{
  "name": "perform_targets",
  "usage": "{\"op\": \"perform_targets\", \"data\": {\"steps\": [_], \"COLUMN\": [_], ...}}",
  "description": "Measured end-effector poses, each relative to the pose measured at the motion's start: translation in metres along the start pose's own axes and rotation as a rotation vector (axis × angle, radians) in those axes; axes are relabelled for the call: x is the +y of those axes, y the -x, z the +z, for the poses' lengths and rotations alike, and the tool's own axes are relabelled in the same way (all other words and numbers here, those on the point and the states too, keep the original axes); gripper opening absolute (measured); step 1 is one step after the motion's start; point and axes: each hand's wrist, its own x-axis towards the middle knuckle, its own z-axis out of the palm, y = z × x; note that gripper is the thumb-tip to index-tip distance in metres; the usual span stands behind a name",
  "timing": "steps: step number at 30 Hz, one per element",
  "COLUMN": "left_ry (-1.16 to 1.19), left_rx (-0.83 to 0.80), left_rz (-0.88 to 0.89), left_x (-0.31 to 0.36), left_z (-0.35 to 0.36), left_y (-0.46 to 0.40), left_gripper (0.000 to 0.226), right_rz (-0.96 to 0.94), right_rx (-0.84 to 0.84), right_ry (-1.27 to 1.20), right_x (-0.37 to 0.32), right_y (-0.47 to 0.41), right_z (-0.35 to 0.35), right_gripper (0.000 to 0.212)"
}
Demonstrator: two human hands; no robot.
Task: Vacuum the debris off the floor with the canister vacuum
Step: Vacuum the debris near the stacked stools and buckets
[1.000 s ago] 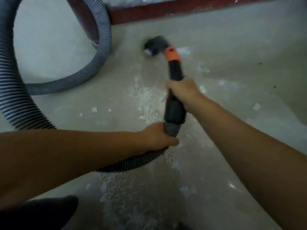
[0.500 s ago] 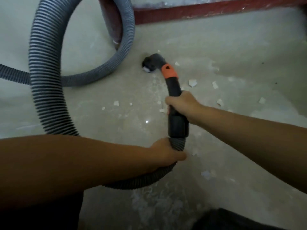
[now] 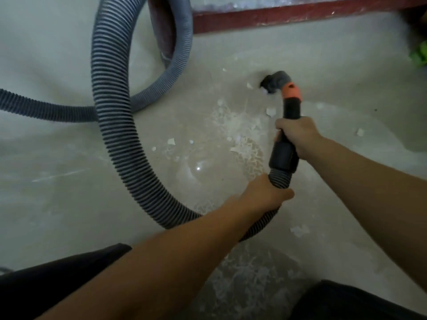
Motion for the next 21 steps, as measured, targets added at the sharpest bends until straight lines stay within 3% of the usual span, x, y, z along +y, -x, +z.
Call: {"op": "perform_targets", "data": {"steps": [6,8,12,14,17,21], "left_ry": [0.014,-0.056,-0.273,-0.309,-0.243,0.001], "left_rx": [0.005,-0.034,-0.069,-0.038,0.045,0.181], "left_rz": [0.050,0.081,0.099,0.095,0.058,0.057], "left_x": [-0.030,-0.021,-0.001,0.001,-0.013,-0.033], "left_z": [-0.006,-0.009,-0.030,-0.042,-0.052,-0.052], "left_y": [0.033,0.028,0.004,-0.002,0.001,0.009], "left_gripper": [0.030,0.026,0.024,0.023,0.028,0.025], "right_rz": [-0.113,-0.090,0.044,0.073,-0.002,-0.181], "right_rx": [-0.314,-0.258,0.057,0.126,0.046,-0.228], "right_ry": [0.200,0.134,-0.246,-0.358,-0.191,0.170], "right_x": [0.014,0.013,0.014,0.012,-0.003,-0.018], "right_y": [0.030,0.025,0.001,-0.006,-0.002,0.016], "right_z": [0.032,0.021,-0.001,0.004,0.041,0.085], "right_gripper": [0.007,0.006,0.013,0.014,0.012,0.012]}}
